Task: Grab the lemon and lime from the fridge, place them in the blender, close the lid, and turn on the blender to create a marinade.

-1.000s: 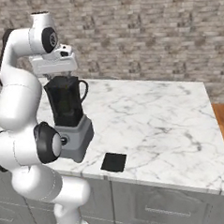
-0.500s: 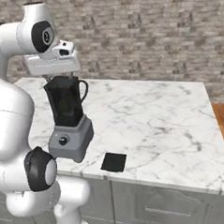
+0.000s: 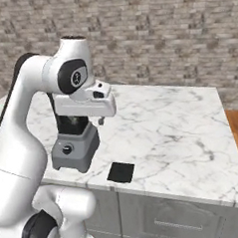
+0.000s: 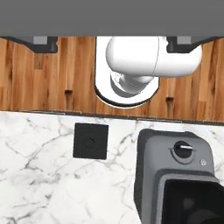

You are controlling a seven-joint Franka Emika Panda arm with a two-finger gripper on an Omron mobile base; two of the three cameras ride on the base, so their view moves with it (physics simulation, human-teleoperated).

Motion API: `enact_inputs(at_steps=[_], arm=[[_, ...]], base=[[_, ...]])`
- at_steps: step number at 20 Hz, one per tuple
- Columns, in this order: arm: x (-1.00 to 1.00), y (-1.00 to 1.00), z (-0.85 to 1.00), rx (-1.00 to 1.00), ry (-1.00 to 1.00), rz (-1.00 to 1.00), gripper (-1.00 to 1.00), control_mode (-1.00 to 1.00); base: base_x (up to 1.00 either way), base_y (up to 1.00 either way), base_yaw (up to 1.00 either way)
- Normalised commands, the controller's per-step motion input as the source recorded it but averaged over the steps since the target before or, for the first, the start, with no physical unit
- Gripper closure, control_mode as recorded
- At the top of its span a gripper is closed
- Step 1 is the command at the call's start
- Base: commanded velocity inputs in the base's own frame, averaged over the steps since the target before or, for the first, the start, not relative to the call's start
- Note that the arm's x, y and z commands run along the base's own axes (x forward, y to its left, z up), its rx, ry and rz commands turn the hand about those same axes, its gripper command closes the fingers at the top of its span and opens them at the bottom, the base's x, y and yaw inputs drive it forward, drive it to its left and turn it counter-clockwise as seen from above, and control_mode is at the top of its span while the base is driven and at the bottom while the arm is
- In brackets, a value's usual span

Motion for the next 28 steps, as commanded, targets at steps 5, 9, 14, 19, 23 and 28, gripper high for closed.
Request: enact_inputs(at_steps=[5, 9, 14, 19, 23, 28], arm=[[-0.23, -0.36, -1.0, 0.12, 0.1, -0.03, -1.0, -1.0], [0.23, -0.24, -0.99, 0.08, 0.0, 0.0, -1.0, -1.0], [0.65, -0.3, -0.71, 0.0, 0.05, 0.0, -1.0, -1.0], [0.56, -0.08, -0.64, -0.02, 0.09, 0.0, -1.0, -1.0], [0.36, 0.0, -0.59, 0.0, 0.04, 0.0, -1.0, -1.0], [0.18, 0.0, -0.72, 0.0, 0.0, 0.0, -1.0, -1.0]], base=[[0.0, 0.0, 0.0], [0.0, 0.0, 0.0], [0.0, 0.0, 0.0], [0.0, 0.0, 0.0], [0.0, 0.0, 0.0], [0.0, 0.0, 0.0]])
